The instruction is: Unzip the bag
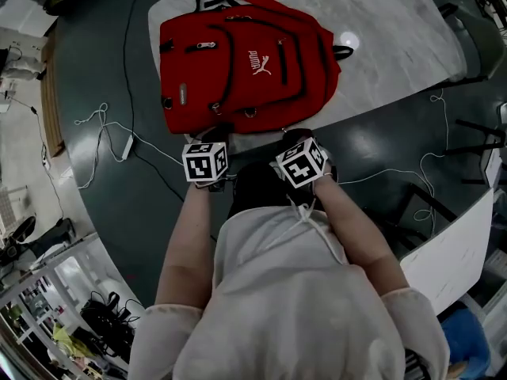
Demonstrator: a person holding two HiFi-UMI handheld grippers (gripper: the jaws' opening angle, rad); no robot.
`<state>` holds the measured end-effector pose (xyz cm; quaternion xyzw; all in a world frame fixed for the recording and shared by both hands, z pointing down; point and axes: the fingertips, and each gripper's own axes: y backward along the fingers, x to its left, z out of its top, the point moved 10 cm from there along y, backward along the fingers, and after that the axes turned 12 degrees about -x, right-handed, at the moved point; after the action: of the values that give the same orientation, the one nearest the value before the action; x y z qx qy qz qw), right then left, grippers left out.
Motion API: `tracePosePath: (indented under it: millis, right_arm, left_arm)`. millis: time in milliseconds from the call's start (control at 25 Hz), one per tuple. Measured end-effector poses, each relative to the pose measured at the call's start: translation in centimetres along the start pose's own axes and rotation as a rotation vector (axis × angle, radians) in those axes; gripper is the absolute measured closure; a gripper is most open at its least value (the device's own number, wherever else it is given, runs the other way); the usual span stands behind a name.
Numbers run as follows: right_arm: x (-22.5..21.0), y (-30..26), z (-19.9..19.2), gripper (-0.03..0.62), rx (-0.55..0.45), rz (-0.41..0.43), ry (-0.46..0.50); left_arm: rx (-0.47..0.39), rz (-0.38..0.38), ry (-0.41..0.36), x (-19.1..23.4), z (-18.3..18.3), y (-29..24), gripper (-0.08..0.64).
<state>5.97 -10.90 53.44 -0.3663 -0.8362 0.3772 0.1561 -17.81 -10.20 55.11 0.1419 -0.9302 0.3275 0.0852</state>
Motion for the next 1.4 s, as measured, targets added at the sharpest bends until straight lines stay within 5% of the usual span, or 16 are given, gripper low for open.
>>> tracePosePath:
  millis: [360,840,1400]
  right_arm:
    - [-2.6,1.5,-1.4,0.565,0.037,-0.092,0.093]
    - [-6.8,2.4,-2.5,0.565,0.061,-0.169,0.021]
    - [-11.2,2.3,-2.2,0.565,0.109,-0.227,0.076]
  left_arm:
    - [-0.004,0.001,-0.014,-0.1,0.1,0.2,0.54]
    - [0.001,0.002,-0.009,0.0,0.0,0.0,0.54]
    - [0.011,-0.003,-0.012,-0.1,0.1,0.0,0.54]
